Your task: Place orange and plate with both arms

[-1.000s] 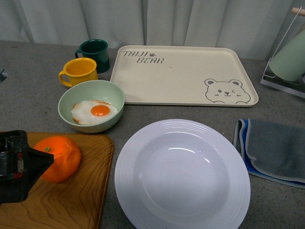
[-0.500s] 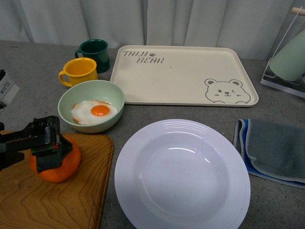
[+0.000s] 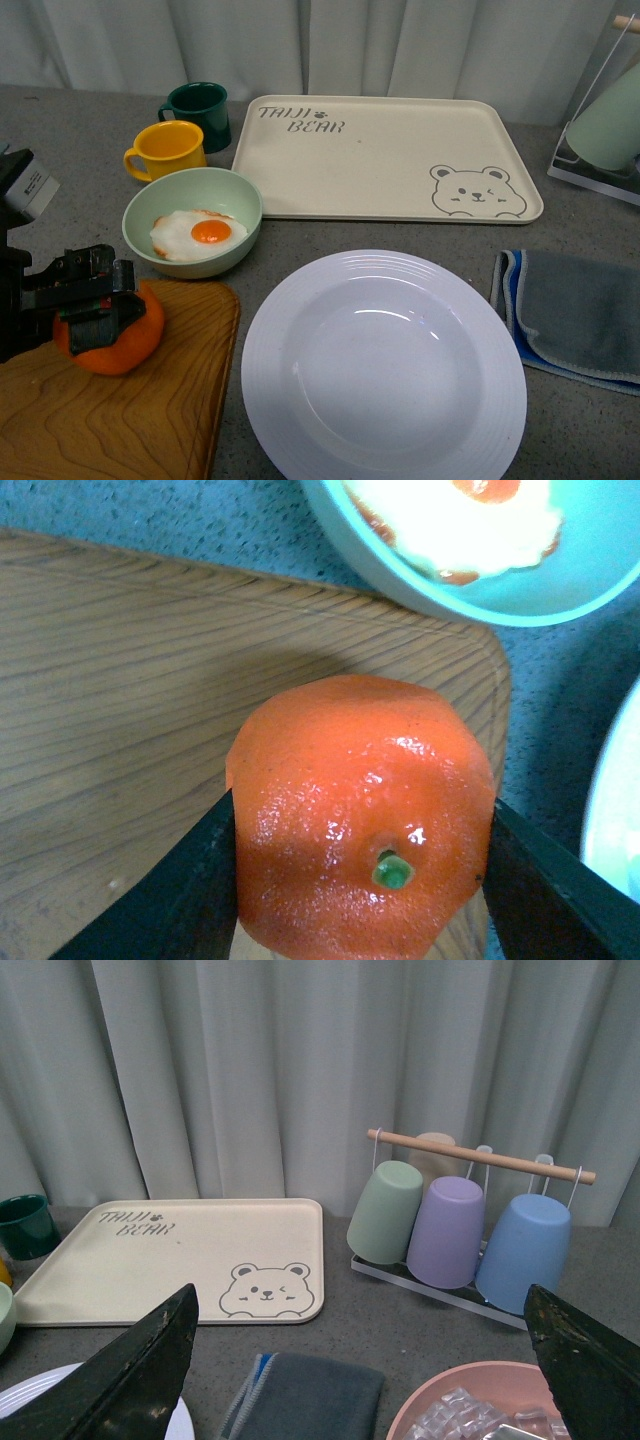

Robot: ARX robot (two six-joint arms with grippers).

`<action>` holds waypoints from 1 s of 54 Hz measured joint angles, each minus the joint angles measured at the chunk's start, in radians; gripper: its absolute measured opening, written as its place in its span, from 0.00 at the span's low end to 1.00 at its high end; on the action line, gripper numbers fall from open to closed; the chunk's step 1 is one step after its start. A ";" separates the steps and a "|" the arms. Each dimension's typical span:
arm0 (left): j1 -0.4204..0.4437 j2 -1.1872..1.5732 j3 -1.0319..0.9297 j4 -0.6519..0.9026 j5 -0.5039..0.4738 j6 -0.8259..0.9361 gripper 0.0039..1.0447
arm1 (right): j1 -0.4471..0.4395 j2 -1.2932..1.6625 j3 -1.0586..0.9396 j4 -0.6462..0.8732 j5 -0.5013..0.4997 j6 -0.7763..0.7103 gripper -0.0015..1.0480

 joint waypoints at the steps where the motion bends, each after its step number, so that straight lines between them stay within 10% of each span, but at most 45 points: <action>1: -0.005 -0.006 0.000 -0.002 -0.001 0.000 0.55 | 0.000 0.000 0.000 0.000 0.000 0.000 0.91; 33: -0.484 0.072 0.170 0.046 -0.068 -0.129 0.48 | 0.000 0.000 0.000 0.000 0.000 0.000 0.91; 54: -0.507 0.234 0.271 0.023 -0.119 -0.142 0.48 | 0.000 0.000 0.000 0.000 0.000 0.000 0.91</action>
